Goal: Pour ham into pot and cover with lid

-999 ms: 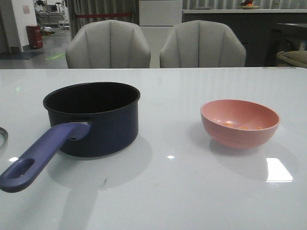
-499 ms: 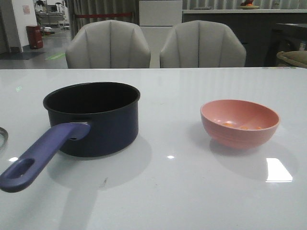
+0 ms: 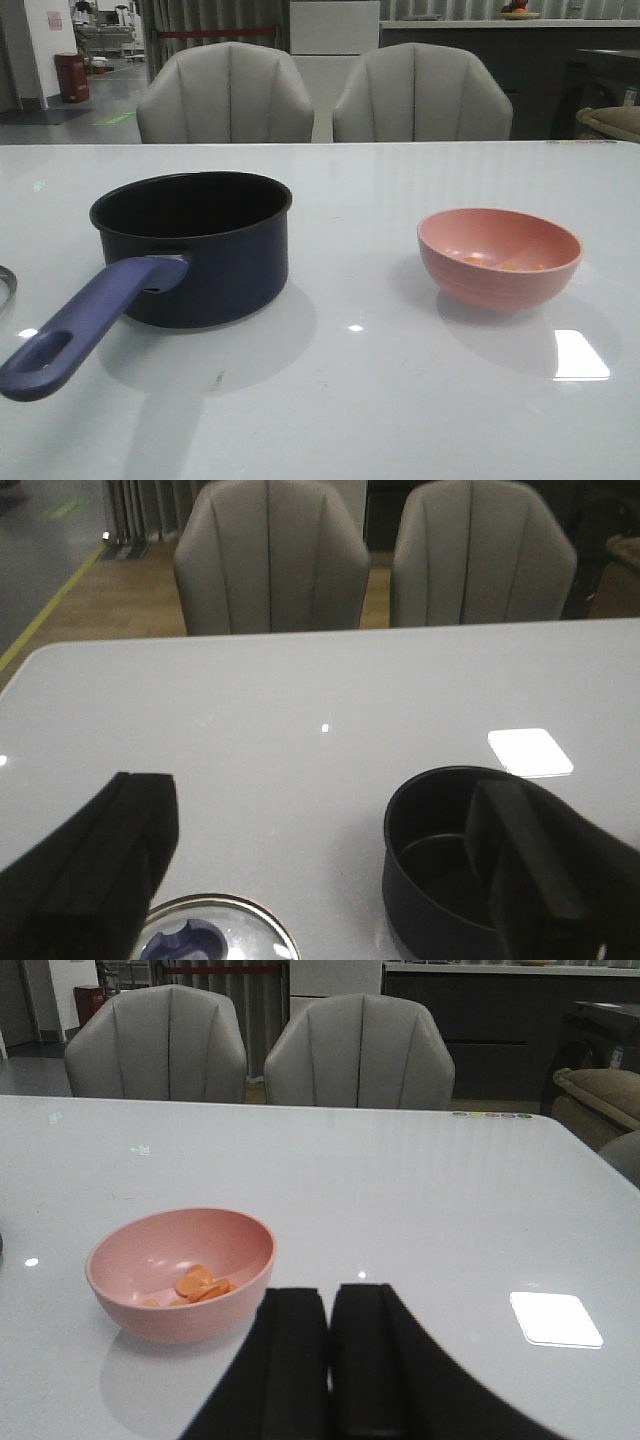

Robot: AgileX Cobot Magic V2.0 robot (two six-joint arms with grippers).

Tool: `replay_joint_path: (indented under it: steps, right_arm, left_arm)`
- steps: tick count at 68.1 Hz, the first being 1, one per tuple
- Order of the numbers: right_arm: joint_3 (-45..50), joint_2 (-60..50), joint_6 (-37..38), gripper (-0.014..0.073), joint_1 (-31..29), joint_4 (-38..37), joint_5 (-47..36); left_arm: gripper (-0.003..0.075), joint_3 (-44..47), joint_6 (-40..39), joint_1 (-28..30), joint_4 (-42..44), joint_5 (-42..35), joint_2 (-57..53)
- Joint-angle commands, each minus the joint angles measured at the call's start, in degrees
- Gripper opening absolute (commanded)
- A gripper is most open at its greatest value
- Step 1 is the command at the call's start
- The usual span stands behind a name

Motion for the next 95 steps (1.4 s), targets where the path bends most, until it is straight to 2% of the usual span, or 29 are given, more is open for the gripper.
replay_joint_path:
  steps: [1, 22, 28, 41, 50, 60, 69, 79, 95]
  right_arm:
    - [-0.3, -1.0, -0.4, 0.0155, -0.4, -0.7, -5.0]
    - [-0.3, -1.0, -0.4, 0.0155, -0.4, -0.7, -5.0]
    - [-0.3, -1.0, -0.4, 0.0155, -0.4, -0.7, -5.0]
    - [-0.3, -1.0, -0.4, 0.0155, -0.4, -0.7, -5.2]
    - [-0.3, -1.0, -0.4, 0.0155, -0.4, -0.7, -6.5]
    - [-1.6, -1.0, -0.4, 0.0155, -0.4, 1.1, -11.8]
    - [-9.7, 2.2, -0.5, 0.0155, -0.3, 1.3, -4.8]
    - [-19.2, 13.2, -0.6, 0.0155, -0.3, 1.1, 5.5]
    - [-20.6, 22.8, -0.6, 0.0155, -0.3, 1.1, 4.8]
  left_arm:
    - [0.0617, 2.1, -0.2, -2.0, -0.8, -5.5, -6.0]
    - [0.0617, 14.8, -0.2, -4.0, -0.9, -6.9, -22.3]
    - [0.0617, 17.9, -0.2, -6.0, -0.7, -10.5, -23.2]
    - [0.0617, 19.6, -0.2, -9.5, -0.7, -12.8, -23.2]
    - [0.0617, 19.6, -0.2, -9.6, -0.7, -12.8, -23.2]
    - [0.0617, 19.6, -0.2, -9.6, -0.7, -12.8, -23.2]
    - [0.0617, 19.6, -0.2, -9.6, -0.7, -12.9, -23.2]
    - [0.0617, 19.6, -0.2, -9.6, -0.7, -13.0, -23.2]
    - [0.0617, 19.6, -0.2, -9.6, -0.7, -13.2, -23.2]
